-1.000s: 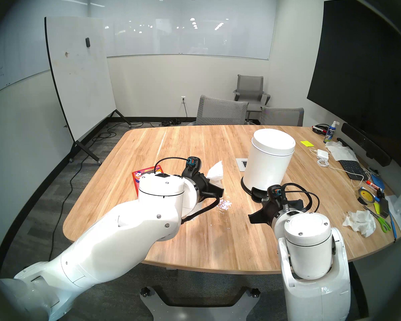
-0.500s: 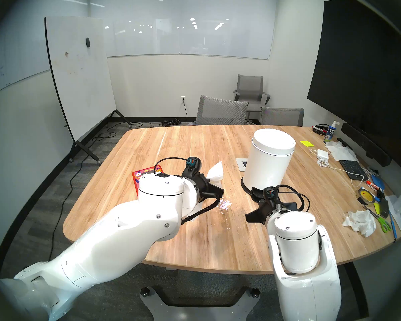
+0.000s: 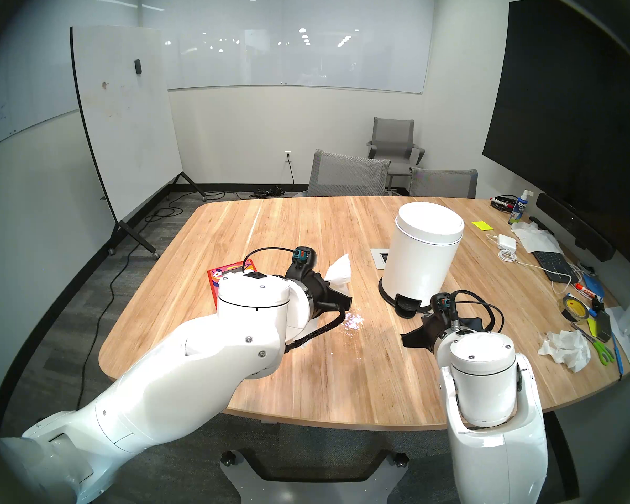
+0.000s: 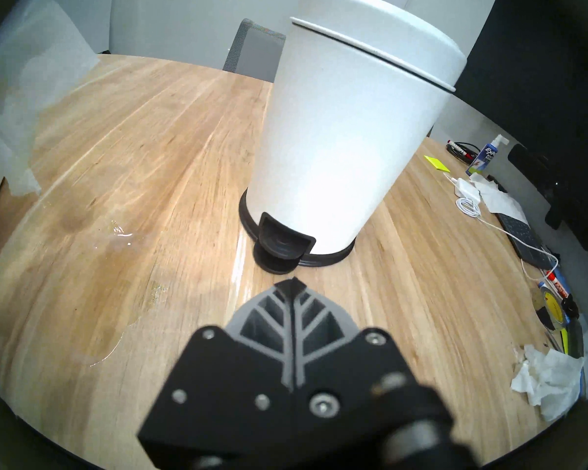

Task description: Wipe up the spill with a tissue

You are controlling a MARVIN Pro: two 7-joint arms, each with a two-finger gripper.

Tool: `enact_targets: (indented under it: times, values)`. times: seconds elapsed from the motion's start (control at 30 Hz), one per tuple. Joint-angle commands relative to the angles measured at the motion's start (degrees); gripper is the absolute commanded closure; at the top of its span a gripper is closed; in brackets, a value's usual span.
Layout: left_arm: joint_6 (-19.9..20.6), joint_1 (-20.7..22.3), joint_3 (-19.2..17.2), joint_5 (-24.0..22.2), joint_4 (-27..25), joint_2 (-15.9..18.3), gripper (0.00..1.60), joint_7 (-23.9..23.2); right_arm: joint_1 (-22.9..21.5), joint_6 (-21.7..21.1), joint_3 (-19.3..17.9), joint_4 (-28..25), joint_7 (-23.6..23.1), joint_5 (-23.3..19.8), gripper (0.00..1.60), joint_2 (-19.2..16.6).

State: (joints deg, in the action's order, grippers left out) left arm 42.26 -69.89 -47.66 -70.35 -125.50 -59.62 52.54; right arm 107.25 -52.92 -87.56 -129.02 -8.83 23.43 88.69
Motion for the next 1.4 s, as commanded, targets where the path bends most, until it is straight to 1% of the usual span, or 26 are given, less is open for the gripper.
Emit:
enact_targets:
  times: [0.0,0.47,0.97,1.2,1.37]
  values:
    - [-0.15,0.43,-0.24,0.13,-1.14,-0.13,1.60,-0.16,-2.34,1.99,0.21,2.04,0.26,-0.19,1.60,0.15]
    - [-0.16,0.45,-0.22,0.09,-1.13,-0.12,1.60,-0.14,-5.98,3.53,1.23,7.21,0.97,-0.48,1.60,0.37]
    - [-0.18,0.45,-0.22,0.10,-1.14,-0.10,1.60,-0.15,-7.32,7.19,-3.01,12.55,-0.11,-3.14,1.60,-1.15]
    - [-0.17,0.45,-0.22,0.10,-1.14,-0.11,1.60,-0.14,-8.32,8.17,-3.87,14.33,-0.85,-3.82,1.60,-1.55]
    - [-0.18,0.45,-0.22,0.10,-1.13,-0.11,1.60,-0.14,-9.11,8.48,-3.57,15.22,-0.82,-3.72,1.60,-1.30]
